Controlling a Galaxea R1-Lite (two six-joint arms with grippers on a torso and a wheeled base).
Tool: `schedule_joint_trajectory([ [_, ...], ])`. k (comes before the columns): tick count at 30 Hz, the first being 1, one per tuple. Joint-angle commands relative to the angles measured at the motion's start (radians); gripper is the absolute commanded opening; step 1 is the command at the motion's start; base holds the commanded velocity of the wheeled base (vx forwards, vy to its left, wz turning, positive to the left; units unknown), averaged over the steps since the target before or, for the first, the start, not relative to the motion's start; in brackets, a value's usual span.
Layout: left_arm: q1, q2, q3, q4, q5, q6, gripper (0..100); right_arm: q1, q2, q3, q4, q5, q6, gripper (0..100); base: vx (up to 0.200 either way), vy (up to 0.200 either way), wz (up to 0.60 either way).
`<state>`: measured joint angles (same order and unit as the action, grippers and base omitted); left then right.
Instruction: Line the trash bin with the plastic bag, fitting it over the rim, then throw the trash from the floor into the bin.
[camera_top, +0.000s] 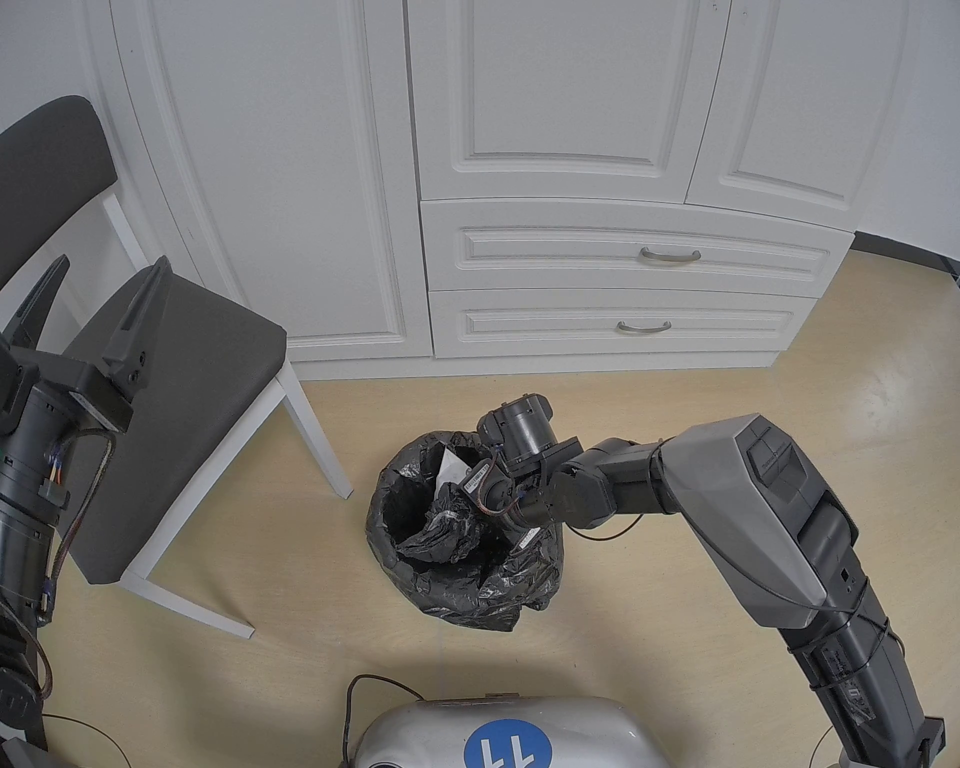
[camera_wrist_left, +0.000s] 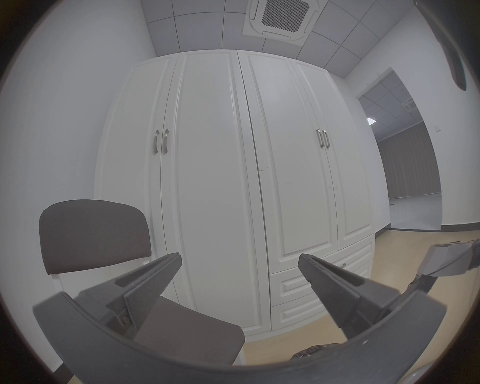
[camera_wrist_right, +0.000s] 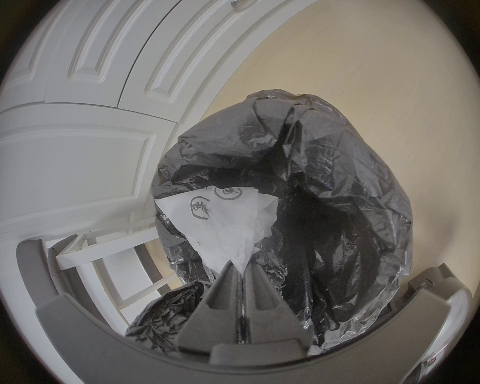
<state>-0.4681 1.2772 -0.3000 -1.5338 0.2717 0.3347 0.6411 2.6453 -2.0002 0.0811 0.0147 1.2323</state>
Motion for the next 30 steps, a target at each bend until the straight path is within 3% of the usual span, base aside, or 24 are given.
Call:
schedule_joint_trajectory([
  [1,0.000,0.002,-0.001,0.000,0.000,0.001,100,0.003,-0.001,0.000,-0.004,-0.001,0.001,0,0.000,0.000,0.00],
  [4,0.000,0.011,-0.002,0.000,0.001,0.015,100,0.005,0.002,0.000,-0.012,-0.019,0.004,0,0.000,0.000,0.00],
  [5,0.000,0.011,0.001,0.000,0.001,0.017,100,0.006,0.004,0.000,-0.014,-0.027,0.004,100,0.000,0.000,0.00],
  [21,0.000,0.011,0.005,0.000,0.001,0.018,100,0.008,-0.022,0.000,-0.007,-0.035,0.007,100,0.000,0.000,0.00],
  [24,0.000,0.028,0.016,0.000,0.003,0.017,100,0.031,-0.111,0.040,-0.011,-0.061,0.006,100,0.000,0.000,0.00],
  [27,0.005,0.033,0.021,0.001,0.004,0.017,100,0.040,-0.171,0.121,-0.007,-0.124,-0.120,100,0.000,0.000,0.00],
  [30,0.006,0.019,0.022,0.001,0.004,0.017,100,0.017,-0.280,0.247,-0.017,-0.257,-0.320,100,0.000,0.000,0.00],
])
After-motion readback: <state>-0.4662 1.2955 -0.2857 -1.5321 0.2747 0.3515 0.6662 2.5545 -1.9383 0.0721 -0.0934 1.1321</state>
